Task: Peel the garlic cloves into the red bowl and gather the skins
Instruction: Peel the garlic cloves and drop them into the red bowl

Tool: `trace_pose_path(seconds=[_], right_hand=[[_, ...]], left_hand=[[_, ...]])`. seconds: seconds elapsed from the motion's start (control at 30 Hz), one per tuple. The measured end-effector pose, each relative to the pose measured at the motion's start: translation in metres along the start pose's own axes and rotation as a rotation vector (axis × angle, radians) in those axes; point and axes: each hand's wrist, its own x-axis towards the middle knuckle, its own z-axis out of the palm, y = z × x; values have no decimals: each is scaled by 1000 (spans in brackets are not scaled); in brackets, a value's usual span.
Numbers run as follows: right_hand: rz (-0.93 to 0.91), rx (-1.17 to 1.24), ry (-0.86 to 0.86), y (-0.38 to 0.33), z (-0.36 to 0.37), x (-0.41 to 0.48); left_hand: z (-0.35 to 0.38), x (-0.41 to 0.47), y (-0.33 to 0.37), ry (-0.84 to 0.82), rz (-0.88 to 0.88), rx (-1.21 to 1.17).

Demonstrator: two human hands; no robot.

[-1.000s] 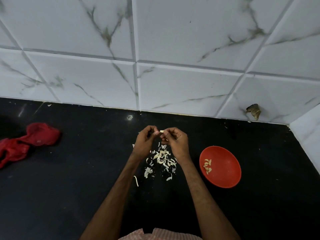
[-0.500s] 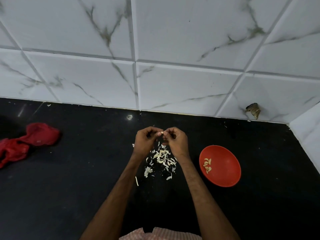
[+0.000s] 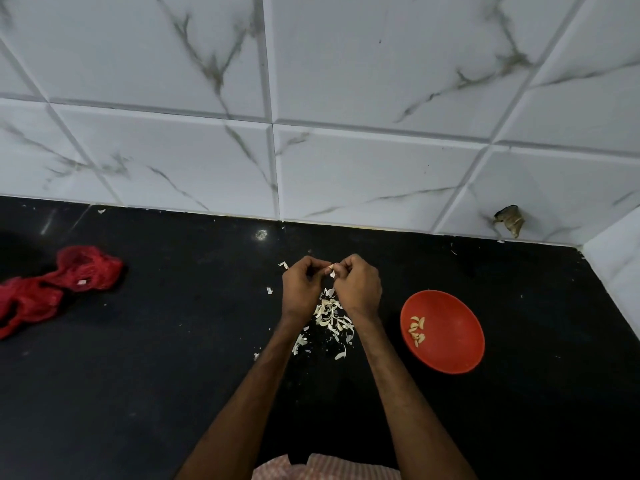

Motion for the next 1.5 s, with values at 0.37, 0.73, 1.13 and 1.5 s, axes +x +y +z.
trace_pose_path(seconds=[0.37,0.73,1.13,1.5], right_hand=[[-160,314,-111,6,0,2],[-94,493,-170,7,-2,1],[-75,578,-173,4,-5,1],[-166,331,-27,14,-1,7]], left_hand=[[3,2,-5,69,-109,-128],[-6,3,-1,32,-178,-280],[-6,5,-5,27,-198,-331],[-5,5,-3,-90,-217,-299]])
